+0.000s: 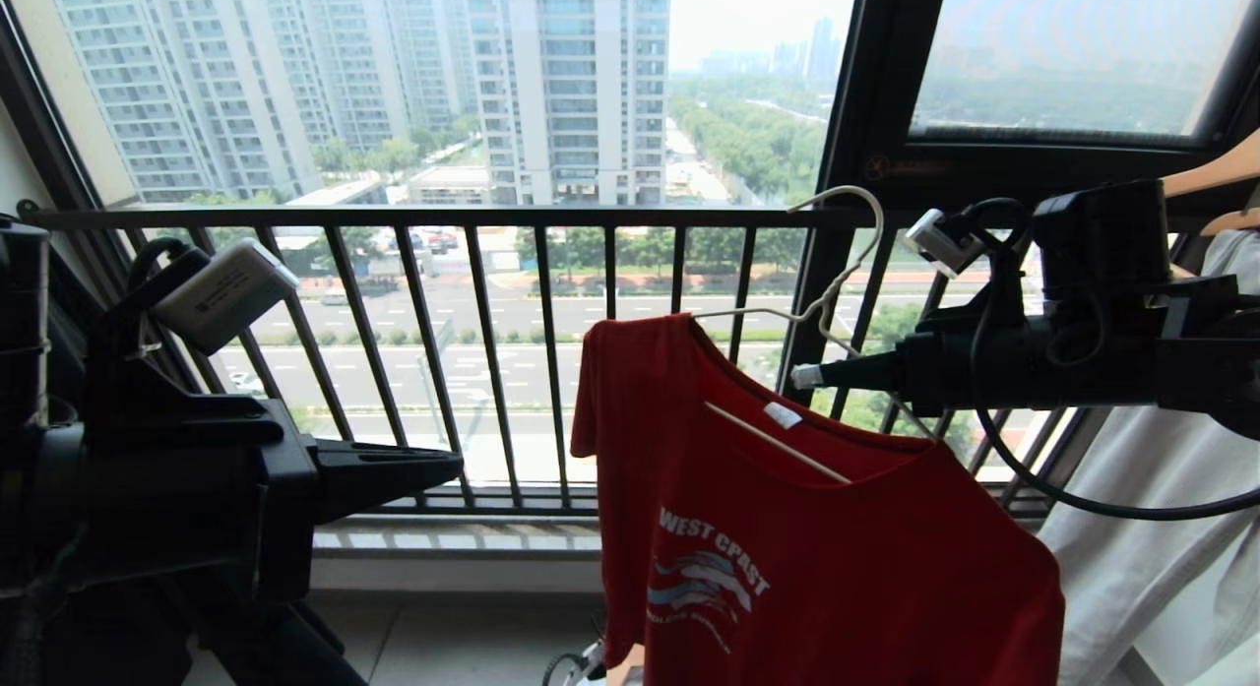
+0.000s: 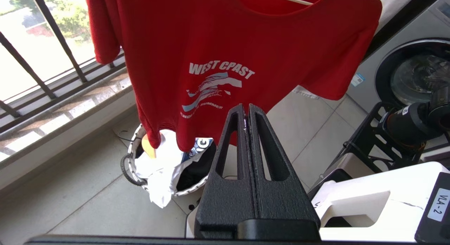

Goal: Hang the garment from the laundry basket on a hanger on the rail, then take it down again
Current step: Take the clothes off the clothes rack

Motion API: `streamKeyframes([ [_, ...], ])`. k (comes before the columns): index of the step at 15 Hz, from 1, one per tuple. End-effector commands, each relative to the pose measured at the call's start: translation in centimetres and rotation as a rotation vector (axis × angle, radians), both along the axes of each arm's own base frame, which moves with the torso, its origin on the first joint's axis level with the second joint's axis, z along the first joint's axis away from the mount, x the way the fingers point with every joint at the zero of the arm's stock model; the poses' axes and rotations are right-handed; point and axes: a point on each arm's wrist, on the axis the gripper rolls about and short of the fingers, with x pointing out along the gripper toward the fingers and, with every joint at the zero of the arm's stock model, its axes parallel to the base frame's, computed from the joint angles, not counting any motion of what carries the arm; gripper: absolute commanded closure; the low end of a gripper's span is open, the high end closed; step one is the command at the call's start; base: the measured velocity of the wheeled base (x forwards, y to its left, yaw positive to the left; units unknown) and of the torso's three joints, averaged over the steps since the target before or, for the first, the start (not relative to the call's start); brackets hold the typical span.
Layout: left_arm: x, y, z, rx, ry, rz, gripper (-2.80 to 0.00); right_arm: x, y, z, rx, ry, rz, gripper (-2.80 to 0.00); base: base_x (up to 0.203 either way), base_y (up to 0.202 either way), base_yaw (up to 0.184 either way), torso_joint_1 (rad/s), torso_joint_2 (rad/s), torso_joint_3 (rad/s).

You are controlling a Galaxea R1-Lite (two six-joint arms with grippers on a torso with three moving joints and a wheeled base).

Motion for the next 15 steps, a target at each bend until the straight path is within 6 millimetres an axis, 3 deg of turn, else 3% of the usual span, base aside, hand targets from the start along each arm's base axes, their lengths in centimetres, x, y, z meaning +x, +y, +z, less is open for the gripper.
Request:
streamKeyframes([
  [1, 5.8, -4.8, -4.0, 0.079, 0.153, -0.07, 0.0, 1.6, 0.7, -1.8, -0.01, 0.05, 0.003, 0.0, 0.0, 0.0, 0.0, 0.0, 0.0, 0.0],
  [4, 9.8, -8.1, -6.7, 0.066, 0.112, -0.084, 0.0, 3.1, 1.2, -2.9, -0.007, 0.055, -0.058, 0.0, 0.0, 0.0, 0.0, 0.0, 0.0, 0.0],
  [8, 11.8, -9.9, -7.3, 0.092, 0.052, 0.01, 0.0, 2.7, 2.7, -2.4, -0.005, 0.048, -0.078, 0.0, 0.0, 0.0, 0.0, 0.0, 0.0, 0.0],
  [9, 11.8, -10.3, -7.2, 0.09, 0.035, 0.025, -2.8, 2.7, 3.0, -2.5, -0.013, 0.047, -0.091, 0.0, 0.0, 0.0, 0.0, 0.0, 0.0, 0.0],
  [15, 12.1, -12.8, -5.5, 0.051, -0.083, 0.265, -2.8, 2.0, 4.9, -2.4, -0.057, 0.025, -0.143, 0.0, 0.0, 0.0, 0.0, 0.0, 0.0, 0.0],
])
